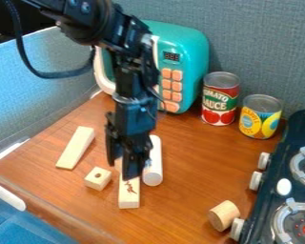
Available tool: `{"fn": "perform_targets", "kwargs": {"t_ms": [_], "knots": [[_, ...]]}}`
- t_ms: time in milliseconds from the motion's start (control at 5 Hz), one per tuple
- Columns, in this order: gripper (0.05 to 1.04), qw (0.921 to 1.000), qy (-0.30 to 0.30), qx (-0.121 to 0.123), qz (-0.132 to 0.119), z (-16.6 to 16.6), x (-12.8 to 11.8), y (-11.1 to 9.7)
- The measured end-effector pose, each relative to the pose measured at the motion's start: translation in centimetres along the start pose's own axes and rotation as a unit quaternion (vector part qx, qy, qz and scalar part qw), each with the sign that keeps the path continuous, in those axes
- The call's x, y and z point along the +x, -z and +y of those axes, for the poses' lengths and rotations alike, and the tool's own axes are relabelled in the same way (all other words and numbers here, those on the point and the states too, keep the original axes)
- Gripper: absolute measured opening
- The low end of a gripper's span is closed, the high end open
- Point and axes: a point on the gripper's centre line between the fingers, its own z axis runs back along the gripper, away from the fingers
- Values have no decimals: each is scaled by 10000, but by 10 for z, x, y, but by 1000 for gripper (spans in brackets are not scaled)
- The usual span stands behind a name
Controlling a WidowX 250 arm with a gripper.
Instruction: Put the square cube on top of the rectangular cube
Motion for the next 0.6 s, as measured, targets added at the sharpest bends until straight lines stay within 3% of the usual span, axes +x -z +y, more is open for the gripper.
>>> {"fn": "perform_targets", "kwargs": {"t_ms": [200,600], "knots": [[586,9994,238,-11,258,-14,-15,6],[586,9966,-618,-175,526,22,-25,20]]}}
